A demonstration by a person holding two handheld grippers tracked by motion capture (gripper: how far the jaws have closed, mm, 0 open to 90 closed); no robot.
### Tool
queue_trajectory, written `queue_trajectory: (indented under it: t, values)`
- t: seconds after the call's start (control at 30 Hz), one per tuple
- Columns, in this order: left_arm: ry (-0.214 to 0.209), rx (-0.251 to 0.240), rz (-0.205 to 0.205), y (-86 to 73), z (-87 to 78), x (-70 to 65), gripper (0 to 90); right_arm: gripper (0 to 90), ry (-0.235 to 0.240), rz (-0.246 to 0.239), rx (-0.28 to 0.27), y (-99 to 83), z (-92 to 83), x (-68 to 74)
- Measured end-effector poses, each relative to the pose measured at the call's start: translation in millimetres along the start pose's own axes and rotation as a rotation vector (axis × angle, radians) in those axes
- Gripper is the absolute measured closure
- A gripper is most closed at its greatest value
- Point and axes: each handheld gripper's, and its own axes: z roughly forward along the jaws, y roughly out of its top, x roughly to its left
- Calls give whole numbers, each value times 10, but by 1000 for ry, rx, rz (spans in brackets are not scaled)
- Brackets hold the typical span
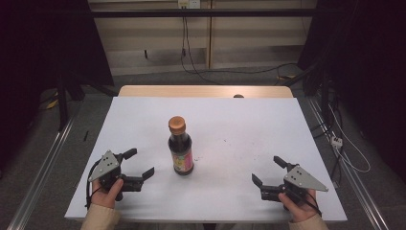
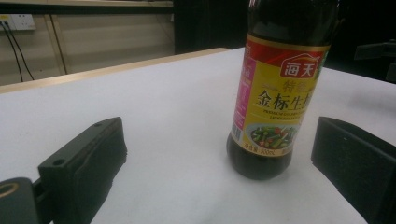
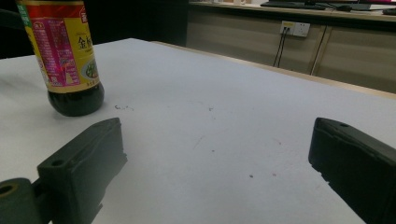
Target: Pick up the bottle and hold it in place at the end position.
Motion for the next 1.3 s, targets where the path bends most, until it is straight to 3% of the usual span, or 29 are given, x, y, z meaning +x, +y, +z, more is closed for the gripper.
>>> queue_trajectory:
  t: [0.33, 0.47, 0.67, 0.97, 1.3]
  values:
    - [-12, -7, 9, 17, 22, -14, 31, 27, -6, 3, 0, -3, -5, -12]
    - [-24, -19, -12, 35, 56, -53, 28, 27, -6, 2, 2, -6, 0, -15]
    - [-20, -26, -7, 64, 94, -104, 27, 27, -5, 2, 7, -4, 10, -5]
    - [-50, -4, -23, 165, 277, -208, 33, 28, -7, 3, 6, -7, 3, -9]
    - [-60, 12, 9, 252, 448, -329, 34, 28, -9, 4, 10, -11, 1, -14]
